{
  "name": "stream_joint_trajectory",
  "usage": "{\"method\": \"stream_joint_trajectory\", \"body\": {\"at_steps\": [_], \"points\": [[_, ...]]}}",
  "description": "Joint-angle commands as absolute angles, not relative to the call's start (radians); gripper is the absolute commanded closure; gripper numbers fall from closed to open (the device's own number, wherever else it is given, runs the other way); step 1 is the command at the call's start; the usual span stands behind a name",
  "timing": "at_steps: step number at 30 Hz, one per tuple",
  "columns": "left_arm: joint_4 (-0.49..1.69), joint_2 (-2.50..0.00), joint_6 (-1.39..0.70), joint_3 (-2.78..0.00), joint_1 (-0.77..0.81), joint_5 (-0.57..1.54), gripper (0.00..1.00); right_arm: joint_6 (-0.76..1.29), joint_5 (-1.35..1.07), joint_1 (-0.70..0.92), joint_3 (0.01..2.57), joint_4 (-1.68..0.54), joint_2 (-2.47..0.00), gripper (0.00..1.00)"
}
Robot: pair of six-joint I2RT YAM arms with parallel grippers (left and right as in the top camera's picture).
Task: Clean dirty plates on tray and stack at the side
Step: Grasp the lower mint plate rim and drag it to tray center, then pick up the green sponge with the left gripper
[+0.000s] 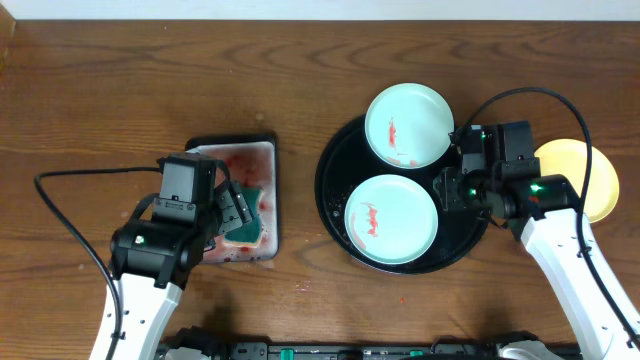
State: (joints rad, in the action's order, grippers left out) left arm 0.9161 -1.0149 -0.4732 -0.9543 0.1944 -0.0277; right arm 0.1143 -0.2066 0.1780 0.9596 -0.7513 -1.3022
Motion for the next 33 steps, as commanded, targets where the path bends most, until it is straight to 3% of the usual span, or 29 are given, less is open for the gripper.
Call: {"method": "stream_joint_trajectory", "body": {"at_steps": [1, 4, 8, 12, 16, 19, 27, 28, 29, 30, 32, 33], "points": [[0.903, -1.063, -0.514, -0.917, 0.191, -0.026, 0.20, 0.088, -0.237, 0.179, 0.967, -0.770, -1.301, 0.68], [0.826, -1.129, -0.500, -0.842, 0.191, -0.039, 0.25, 0.088, -0.237, 0.179, 0.967, -0.769, -1.301, 0.67], [0.655, -1.264, -0.396, -0.763, 0.191, -0.041, 0.39, 0.088, -0.237, 0.179, 0.967, -0.778, -1.301, 0.68], [0.569, -1.410, -0.396, -0.755, 0.191, -0.038, 0.43, 0.088, -0.237, 0.179, 0.967, -0.783, -1.301, 0.68], [0.497, -1.584, -0.397, -0.755, 0.191, -0.009, 0.62, 0.089, -0.237, 0.179, 0.967, -0.788, -1.301, 0.68], [0.480, -1.638, -0.397, -0.758, 0.191, 0.028, 0.92, 0.093, -0.238, 0.179, 0.967, -0.790, -1.301, 0.69], [0.563, -1.547, -0.351, -0.813, 0.191, 0.027, 0.93, 0.093, -0.237, 0.179, 0.967, -0.805, -1.301, 0.69], [0.574, -1.522, -0.343, -0.819, 0.191, 0.027, 0.89, 0.093, -0.237, 0.179, 0.967, -0.805, -1.301, 0.69], [0.582, -1.495, -0.343, -0.820, 0.191, 0.027, 0.74, 0.096, -0.237, 0.179, 0.967, -0.805, -1.301, 0.69], [0.591, -1.478, -0.344, -0.820, 0.191, 0.027, 0.69, 0.101, -0.237, 0.179, 0.967, -0.805, -1.301, 0.69], [0.622, -1.443, -0.344, -0.820, 0.191, 0.027, 0.59, 0.108, -0.237, 0.179, 0.967, -0.805, -1.301, 0.68], [0.635, -1.436, -0.344, -0.819, 0.191, 0.027, 0.59, 0.116, -0.237, 0.179, 0.967, -0.806, -1.301, 0.68]]}}
